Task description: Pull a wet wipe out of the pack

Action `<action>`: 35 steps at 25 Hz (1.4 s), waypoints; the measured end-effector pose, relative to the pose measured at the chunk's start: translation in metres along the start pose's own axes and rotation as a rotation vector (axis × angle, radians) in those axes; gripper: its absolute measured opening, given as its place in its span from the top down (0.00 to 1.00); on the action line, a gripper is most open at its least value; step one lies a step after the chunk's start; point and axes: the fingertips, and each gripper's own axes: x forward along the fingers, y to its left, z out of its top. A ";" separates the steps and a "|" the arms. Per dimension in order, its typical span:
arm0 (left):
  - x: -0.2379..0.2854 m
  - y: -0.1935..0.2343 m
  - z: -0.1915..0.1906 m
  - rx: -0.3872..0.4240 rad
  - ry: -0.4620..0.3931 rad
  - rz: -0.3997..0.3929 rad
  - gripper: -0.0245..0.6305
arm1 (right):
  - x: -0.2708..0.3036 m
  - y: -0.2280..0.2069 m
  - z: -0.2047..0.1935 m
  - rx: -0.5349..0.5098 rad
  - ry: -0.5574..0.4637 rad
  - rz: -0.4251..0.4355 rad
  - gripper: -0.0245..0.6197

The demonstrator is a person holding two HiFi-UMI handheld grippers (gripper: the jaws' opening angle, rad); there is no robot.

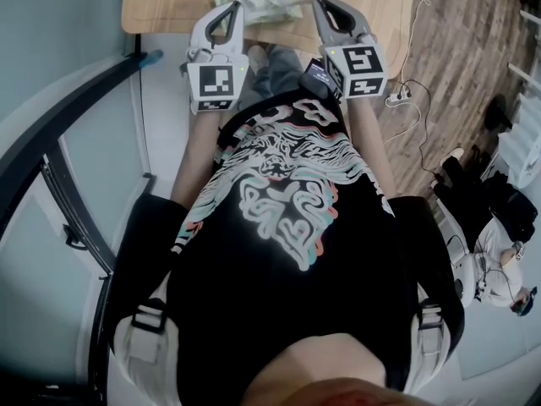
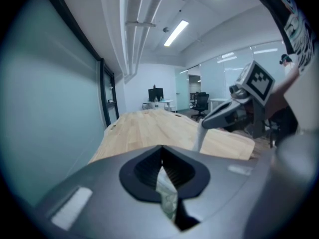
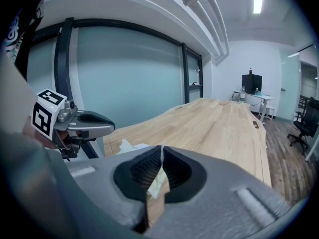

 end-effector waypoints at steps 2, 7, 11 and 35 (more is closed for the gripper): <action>-0.001 -0.002 0.002 0.001 -0.003 -0.004 0.98 | -0.002 -0.002 0.002 0.006 -0.008 -0.007 0.95; -0.001 -0.003 0.008 0.014 -0.008 -0.015 0.98 | -0.009 -0.010 0.007 0.016 -0.024 -0.033 0.95; 0.003 -0.003 0.016 0.027 -0.022 -0.025 0.98 | -0.015 -0.021 0.007 0.031 -0.030 -0.066 0.95; 0.040 -0.030 0.035 0.068 -0.035 -0.123 0.98 | -0.035 -0.065 -0.022 0.111 0.009 -0.163 0.94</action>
